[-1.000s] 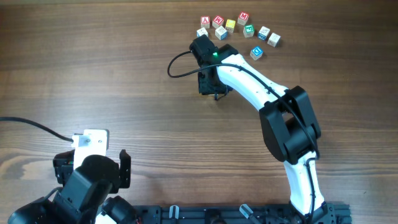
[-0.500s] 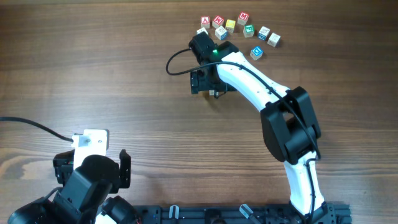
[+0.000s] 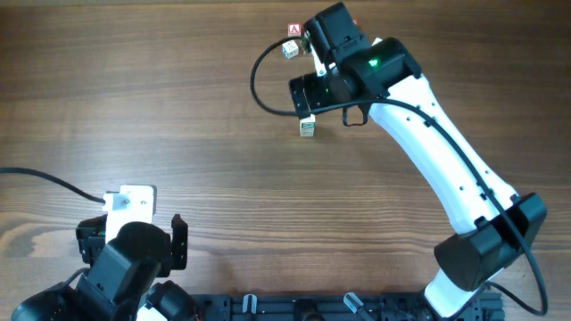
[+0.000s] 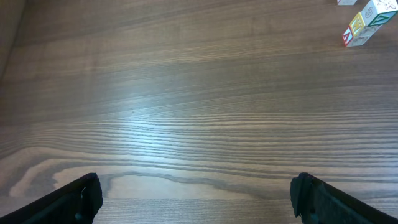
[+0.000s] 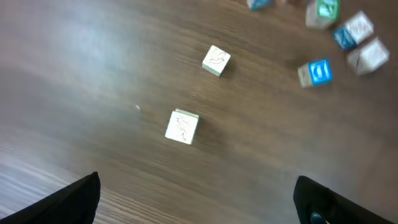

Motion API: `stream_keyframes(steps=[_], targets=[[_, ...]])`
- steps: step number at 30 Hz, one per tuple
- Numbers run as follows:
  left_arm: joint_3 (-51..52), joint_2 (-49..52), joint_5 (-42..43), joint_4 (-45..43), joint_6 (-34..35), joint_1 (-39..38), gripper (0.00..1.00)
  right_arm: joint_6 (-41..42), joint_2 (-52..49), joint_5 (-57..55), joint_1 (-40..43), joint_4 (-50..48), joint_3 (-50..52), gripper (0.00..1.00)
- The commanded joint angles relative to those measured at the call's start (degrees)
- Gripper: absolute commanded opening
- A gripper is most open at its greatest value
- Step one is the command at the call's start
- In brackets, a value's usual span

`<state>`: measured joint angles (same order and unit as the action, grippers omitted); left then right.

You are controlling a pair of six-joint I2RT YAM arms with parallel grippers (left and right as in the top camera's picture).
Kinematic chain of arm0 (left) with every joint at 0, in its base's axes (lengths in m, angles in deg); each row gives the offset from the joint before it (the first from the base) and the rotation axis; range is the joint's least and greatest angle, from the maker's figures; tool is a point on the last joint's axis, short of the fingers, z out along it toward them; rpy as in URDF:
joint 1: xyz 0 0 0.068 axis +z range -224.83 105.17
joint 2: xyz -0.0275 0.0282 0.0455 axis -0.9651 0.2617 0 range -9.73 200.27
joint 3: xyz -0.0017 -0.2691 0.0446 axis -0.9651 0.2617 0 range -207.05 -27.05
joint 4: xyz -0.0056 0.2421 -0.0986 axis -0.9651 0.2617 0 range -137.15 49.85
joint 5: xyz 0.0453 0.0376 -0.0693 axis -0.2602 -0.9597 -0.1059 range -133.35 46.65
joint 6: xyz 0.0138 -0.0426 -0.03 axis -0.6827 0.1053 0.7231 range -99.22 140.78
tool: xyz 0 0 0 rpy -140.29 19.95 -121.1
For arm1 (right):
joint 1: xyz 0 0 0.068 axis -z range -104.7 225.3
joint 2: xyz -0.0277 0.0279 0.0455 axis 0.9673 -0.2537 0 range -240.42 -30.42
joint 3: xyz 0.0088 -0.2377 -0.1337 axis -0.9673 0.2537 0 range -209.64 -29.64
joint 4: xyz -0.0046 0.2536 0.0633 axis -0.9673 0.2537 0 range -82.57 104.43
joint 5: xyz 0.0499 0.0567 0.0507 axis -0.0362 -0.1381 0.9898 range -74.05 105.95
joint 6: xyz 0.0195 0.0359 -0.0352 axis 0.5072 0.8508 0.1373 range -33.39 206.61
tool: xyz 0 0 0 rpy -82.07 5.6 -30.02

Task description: Form a tower

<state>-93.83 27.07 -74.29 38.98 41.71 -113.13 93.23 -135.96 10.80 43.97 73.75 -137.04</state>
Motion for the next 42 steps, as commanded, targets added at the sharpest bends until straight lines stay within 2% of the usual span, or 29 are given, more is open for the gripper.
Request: stream_keyframes(steps=[1,4,6,10,11,12,13,14,15,17,20,22,23,25,29,33,42], targets=[[0.15,-0.22,0.07,-0.13,0.74,-0.04,1.0,-15.72,-0.87,1.7,-0.07,0.57,0.2,1.0],[0.15,-0.22,0.07,-0.13,0.74,-0.04,1.0,-27.32,-0.96,6.34,-0.02,0.46,0.22,1.0],[0.13,-0.22,0.07,-0.13,0.76,-0.04,1.0,-30.86,-0.96,6.75,0.07,0.63,0.26,1.0],[0.15,-0.22,0.07,-0.13,0.76,-0.04,1.0,-30.29,-0.96,7.87,0.07,0.55,0.26,1.0],[0.13,-0.22,0.07,-0.13,0.74,-0.04,1.0,-27.21,-0.96,8.79,0.07,0.55,0.26,0.94],[0.15,-0.22,0.07,-0.13,0.76,-0.04,1.0,-23.52,-0.96,9.31,0.07,0.63,0.26,0.83],[0.13,-0.22,0.07,-0.13,0.74,-0.04,1.0,-19.74,-0.96,9.6,0.07,0.63,0.26,0.66],[0.15,-0.22,0.07,-0.13,0.74,-0.04,1.0,-12.61,-0.96,9.6,0.07,0.59,0.26,0.22],[0.15,-0.22,0.07,-0.13,0.74,-0.04,1.0,-4.55,-0.96,9.6,0.07,0.66,0.35,0.04],[0.13,-0.22,0.07,-0.13,0.76,-0.04,1.0,9.81,-0.96,10.69,0.0,1.6,1.44,0.04],[0.13,-0.22,0.07,-0.13,0.74,-0.04,1.0,14.23,-0.98,11.06,-0.04,-1.36,8.09,0.04],[0.15,-0.22,0.07,-0.13,0.74,-0.04,1.0,22.67,-1.03,11.74,-0.07,-5.95,16.09,0.04],[0.15,-0.22,0.07,-0.13,0.74,-0.04,1.0,24.13,-1.03,12.9,-0.28,-7.89,18.97,0.04],[0.13,-0.22,0.07,-0.13,0.74,-0.04,1.0,25.4,-1.03,14.16,-1.27,-12.48,23.15,0.04],[0.15,-0.22,0.07,-0.13,0.74,-0.04,1.0,26.62,-1.09,7.02,-3.82,-15.89,24.06,0.04],[0.15,-0.22,0.07,-0.13,0.74,-0.04,1.0,29.22,-1.09,6.43,-3.89,-20.85,27.63,0.04],[0.13,-0.22,0.07,-0.13,0.74,-0.04,1.0,32.61,-1.09,2.47,-3.85,-23.65,29.22,0.04]])
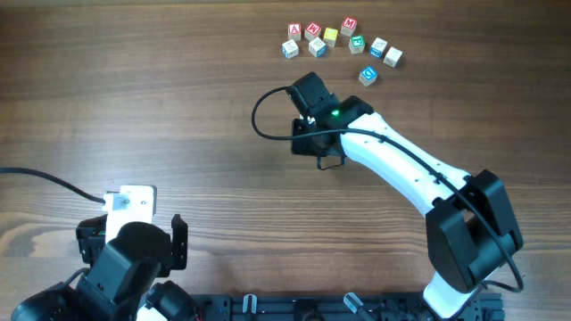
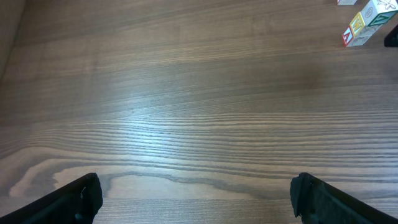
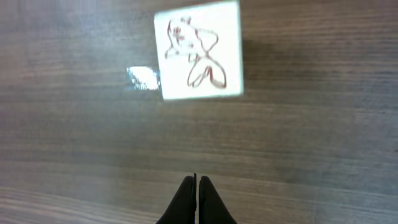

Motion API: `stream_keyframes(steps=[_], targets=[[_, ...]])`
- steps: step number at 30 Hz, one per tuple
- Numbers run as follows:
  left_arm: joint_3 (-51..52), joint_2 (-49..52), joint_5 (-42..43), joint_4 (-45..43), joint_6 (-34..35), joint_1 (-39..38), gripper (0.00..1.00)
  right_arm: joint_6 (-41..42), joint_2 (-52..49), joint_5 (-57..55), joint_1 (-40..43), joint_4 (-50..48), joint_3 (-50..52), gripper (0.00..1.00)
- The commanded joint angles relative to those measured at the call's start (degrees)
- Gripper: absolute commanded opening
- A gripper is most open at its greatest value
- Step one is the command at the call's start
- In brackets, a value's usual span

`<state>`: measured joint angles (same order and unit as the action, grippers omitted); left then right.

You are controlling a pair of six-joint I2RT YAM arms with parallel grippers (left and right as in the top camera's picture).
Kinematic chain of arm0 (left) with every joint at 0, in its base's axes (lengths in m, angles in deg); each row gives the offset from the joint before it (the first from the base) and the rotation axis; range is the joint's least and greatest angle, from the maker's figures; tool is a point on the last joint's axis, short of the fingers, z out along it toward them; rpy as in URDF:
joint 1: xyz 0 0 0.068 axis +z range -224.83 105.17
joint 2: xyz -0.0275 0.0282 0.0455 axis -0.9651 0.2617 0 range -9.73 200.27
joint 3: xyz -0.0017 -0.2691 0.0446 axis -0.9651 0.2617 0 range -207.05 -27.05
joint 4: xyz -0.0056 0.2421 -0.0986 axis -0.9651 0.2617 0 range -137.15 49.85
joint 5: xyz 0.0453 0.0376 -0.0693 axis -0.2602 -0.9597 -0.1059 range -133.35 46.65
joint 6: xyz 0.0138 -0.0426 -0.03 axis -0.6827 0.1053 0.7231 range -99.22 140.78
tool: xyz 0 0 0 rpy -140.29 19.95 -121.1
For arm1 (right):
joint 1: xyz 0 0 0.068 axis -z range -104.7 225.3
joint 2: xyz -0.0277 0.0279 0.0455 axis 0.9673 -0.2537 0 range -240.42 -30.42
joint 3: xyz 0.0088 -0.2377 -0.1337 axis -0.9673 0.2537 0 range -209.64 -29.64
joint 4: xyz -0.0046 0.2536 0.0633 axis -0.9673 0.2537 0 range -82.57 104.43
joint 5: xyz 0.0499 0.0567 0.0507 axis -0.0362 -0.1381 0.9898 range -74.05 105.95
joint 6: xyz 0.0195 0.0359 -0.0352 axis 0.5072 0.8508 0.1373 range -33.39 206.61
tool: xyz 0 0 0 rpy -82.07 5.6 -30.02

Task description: Form a tower

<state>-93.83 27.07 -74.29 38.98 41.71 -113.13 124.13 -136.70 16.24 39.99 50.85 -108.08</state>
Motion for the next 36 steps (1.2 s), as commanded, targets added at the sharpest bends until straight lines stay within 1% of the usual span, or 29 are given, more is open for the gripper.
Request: stream_keyframes(steps=[1,8,29,32,34,35,36], targets=[[0.13,-0.22,0.07,-0.13,0.74,-0.04,1.0,1.7,-0.37,-3.5,0.13,-1.27,0.42,0.04],[0.15,-0.22,0.07,-0.13,0.74,-0.04,1.0,1.68,-0.66,-4.59,0.17,-5.75,3.96,0.04],[0.15,-0.22,0.07,-0.13,0.74,-0.04,1.0,1.6,-3.41,-4.55,0.9,-8.2,4.0,0.04],[0.15,-0.22,0.07,-0.13,0.74,-0.04,1.0,0.87,-2.67,-2.4,0.87,-5.66,3.63,0.04],[0.15,-0.22,0.07,-0.13,0.76,-0.04,1.0,-0.63,0.0,-1.55,0.87,-0.81,3.5,0.04],[0.15,-0.22,0.07,-0.13,0.74,-0.04,1.0,-4.2,3.93,-1.53,0.9,1.66,3.45,0.04],[0.15,-0.22,0.07,-0.13,0.76,-0.04,1.0,-7.67,6.99,-1.44,0.9,1.9,3.45,0.06]])
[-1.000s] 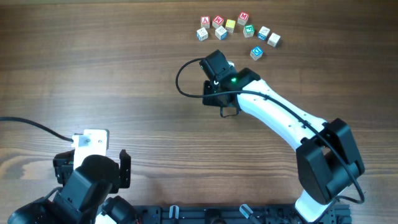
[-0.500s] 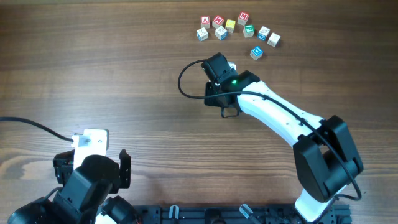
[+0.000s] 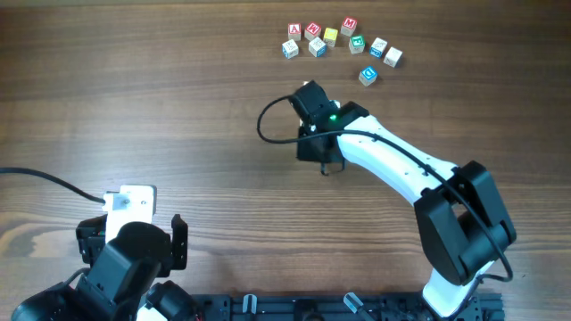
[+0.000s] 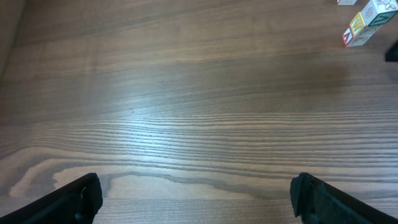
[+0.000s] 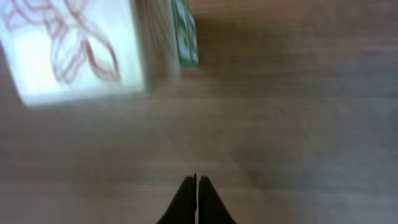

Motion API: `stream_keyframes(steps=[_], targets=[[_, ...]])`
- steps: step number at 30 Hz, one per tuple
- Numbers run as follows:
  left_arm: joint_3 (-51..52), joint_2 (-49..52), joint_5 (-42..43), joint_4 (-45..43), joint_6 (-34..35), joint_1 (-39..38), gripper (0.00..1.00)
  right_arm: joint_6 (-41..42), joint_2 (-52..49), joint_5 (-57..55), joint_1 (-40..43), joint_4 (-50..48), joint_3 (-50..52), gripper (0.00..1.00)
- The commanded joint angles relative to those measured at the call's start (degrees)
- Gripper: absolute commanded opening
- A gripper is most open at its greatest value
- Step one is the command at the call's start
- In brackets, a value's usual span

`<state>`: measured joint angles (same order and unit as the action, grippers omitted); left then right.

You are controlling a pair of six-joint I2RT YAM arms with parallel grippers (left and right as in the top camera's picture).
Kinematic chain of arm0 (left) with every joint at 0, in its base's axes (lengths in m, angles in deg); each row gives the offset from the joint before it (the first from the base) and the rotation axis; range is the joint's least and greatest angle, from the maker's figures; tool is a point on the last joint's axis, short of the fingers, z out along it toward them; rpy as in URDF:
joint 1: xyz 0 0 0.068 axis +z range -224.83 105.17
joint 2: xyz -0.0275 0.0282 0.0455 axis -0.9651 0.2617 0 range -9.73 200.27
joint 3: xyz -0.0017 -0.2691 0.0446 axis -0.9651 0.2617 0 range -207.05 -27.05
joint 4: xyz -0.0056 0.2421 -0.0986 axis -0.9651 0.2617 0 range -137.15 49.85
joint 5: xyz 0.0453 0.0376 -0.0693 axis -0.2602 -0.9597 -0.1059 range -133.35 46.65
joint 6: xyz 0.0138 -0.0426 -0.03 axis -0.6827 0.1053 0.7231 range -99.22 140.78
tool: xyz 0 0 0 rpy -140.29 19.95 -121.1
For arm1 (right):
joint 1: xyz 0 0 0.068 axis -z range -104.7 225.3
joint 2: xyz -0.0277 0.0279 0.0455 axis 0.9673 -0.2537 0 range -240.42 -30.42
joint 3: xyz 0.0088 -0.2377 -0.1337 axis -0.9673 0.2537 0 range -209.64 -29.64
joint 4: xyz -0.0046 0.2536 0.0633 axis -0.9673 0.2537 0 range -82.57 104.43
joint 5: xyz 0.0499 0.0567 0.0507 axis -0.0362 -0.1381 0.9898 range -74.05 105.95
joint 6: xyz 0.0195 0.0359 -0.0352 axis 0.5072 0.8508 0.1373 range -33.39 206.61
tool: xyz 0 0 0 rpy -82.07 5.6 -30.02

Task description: Form a tower

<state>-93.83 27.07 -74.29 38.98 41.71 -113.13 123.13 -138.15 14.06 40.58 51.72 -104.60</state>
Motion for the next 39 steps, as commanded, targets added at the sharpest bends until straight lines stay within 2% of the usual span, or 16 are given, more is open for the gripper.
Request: stream_keyframes(steps=[1,2,3,4,5,7,10,16,19,23,26,29,32,34,36,39], targets=[[0.15,-0.22,0.07,-0.13,0.74,-0.04,1.0,-13.86,12.72,2.19,0.31,0.46,-0.02,0.35],[0.15,-0.22,0.07,-0.13,0.74,-0.04,1.0,-19.82,15.39,3.63,0.31,0.15,-0.02,0.59],[0.13,-0.22,0.07,-0.13,0.74,-0.04,1.0,-29.07,19.63,3.65,0.31,0.07,-0.02,0.98],[0.15,-0.22,0.07,-0.13,0.74,-0.04,1.0,-35.67,21.51,1.77,0.31,-0.59,-0.02,1.0],[0.15,-0.22,0.07,-0.13,0.74,-0.04,1.0,-43.36,23.23,-2.01,0.31,-2.51,-0.02,0.99],[0.15,-0.22,0.07,-0.13,0.74,-0.04,1.0,-51.43,25.81,-5.01,0.35,-4.68,-0.02,1.0],[0.13,-0.22,0.07,-0.13,0.74,-0.04,1.0,-65.48,26.23,7.63,3.85,-8.52,-0.02,1.0],[0.15,-0.22,0.07,-0.13,0.74,-0.04,1.0,-75.84,20.98,29.92,19.26,-12.39,-2.54,1.0],[0.15,-0.22,0.07,-0.13,0.76,-0.04,1.0,-78.58,14.56,30.53,21.4,-15.98,-9.53,1.0],[0.15,-0.22,0.07,-0.13,0.74,-0.04,1.0,-84.61,3.93,30.27,21.29,-12.94,-25.83,1.0],[0.15,-0.22,0.07,-0.13,0.74,-0.04,1.0,-88.56,-2.86,30.51,20.83,-7.39,-41.59,1.0],[0.13,-0.22,0.07,-0.13,0.74,-0.04,1.0,-95.51,-6.82,30.27,19.32,4.96,-55.52,1.0],[0.15,-0.22,0.07,-0.13,0.74,-0.04,1.0,-101.98,-6.82,32.02,19.15,18.67,-55.82,1.0],[0.13,-0.22,0.07,-0.13,0.74,-0.04,1.0,-109.02,-6.88,34.84,18.64,31.87,-54.75,1.0],[0.15,-0.22,0.07,-0.13,0.74,-0.04,1.0,-111.56,-6.97,33.66,17.73,37.24,-54.58,1.0],[0.13,-0.22,0.07,-0.13,0.74,-0.04,1.0,-111.54,-7.56,26.25,14.58,37.66,-50.01,1.0]])
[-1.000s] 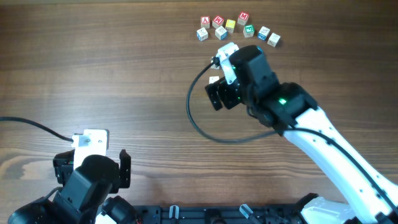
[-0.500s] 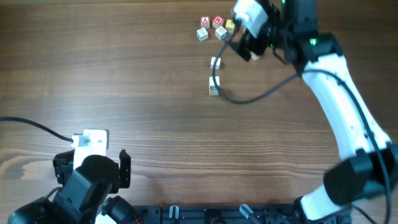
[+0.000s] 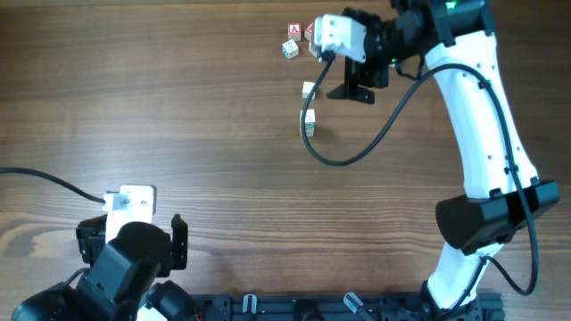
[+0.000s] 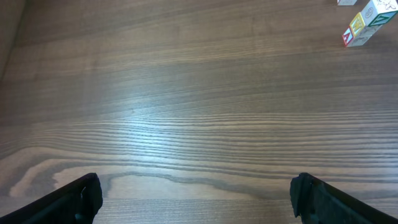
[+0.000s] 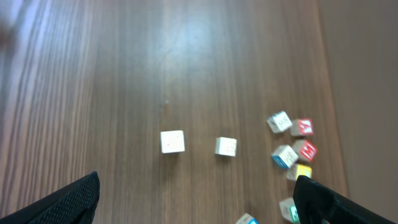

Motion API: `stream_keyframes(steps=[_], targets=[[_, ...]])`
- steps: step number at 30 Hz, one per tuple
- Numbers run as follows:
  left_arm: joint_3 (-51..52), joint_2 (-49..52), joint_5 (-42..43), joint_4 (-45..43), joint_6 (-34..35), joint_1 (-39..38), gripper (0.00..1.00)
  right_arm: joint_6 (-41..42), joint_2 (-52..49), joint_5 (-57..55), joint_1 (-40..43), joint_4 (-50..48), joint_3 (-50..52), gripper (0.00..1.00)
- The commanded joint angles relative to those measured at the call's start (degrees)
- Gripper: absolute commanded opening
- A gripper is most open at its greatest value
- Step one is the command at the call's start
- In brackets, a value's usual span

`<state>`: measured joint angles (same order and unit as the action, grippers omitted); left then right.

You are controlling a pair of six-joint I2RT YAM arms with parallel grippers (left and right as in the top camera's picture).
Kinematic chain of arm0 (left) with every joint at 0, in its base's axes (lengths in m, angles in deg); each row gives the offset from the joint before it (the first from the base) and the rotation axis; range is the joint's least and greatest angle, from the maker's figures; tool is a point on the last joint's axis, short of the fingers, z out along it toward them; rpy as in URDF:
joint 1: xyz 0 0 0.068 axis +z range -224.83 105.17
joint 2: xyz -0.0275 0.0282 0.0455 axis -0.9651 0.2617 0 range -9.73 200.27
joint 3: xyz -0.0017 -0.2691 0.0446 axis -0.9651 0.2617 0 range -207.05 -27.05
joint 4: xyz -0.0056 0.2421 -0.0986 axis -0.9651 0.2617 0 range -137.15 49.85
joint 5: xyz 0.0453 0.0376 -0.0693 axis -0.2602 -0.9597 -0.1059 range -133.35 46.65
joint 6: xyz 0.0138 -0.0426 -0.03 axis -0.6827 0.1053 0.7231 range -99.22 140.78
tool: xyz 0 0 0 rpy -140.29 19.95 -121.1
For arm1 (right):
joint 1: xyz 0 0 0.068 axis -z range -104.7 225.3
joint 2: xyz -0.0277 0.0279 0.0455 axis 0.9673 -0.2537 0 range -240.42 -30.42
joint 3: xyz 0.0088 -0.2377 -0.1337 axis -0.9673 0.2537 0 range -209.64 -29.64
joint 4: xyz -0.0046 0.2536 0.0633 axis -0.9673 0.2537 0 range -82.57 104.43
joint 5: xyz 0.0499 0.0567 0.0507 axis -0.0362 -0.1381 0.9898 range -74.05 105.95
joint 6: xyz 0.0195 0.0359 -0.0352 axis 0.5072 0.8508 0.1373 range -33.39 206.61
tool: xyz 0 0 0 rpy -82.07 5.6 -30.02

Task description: Form a tower

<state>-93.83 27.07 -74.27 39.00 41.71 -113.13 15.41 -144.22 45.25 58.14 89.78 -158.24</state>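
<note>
A short stack of two cubes [image 3: 309, 123] stands mid-table; the left wrist view shows it as one cube on another [image 4: 365, 23], white on top [image 5: 172, 141]. A single white cube [image 3: 309, 89] [image 5: 226, 146] lies just behind it. A cluster of lettered cubes [image 5: 292, 152] lies at the far edge, partly hidden overhead by my right arm. My right gripper [image 5: 199, 202] hangs open, high above the table with nothing in it. My left gripper [image 4: 196, 199] is open over bare wood at the near left.
The right arm's black cable [image 3: 335, 160] loops down over the table just right of the stack. Two cubes [image 3: 291, 49] show left of the arm at the far edge. The table top [image 3: 134, 98] is brown wood.
My right gripper was shut and low, right beside the stack; now it is open, raised high and back over the far cube cluster. The stack and single cube stay put.
First my right gripper was open above the two white-topped cubes. Then it was shut, down at table level close to the nearer one, and later tight against it. Now it is open and high again. My left arm never moved.
</note>
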Motion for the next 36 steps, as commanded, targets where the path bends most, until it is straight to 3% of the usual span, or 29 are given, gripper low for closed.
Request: stream_keyframes(steps=[1,9,36], targets=[[0.15,-0.22,0.04,-0.15,0.74,-0.04,1.0,-3.8,-2.08,-8.04,-4.13,-0.92,4.94,1.0],[0.13,-0.22,0.04,-0.15,0.74,-0.04,1.0,-3.67,-14.29,-20.98,-8.37,-6.27,6.69,1.0],[0.15,-0.22,0.04,-0.15,0.74,-0.04,1.0,0.79,-21.4,-14.19,-9.27,-7.93,7.21,1.0]])
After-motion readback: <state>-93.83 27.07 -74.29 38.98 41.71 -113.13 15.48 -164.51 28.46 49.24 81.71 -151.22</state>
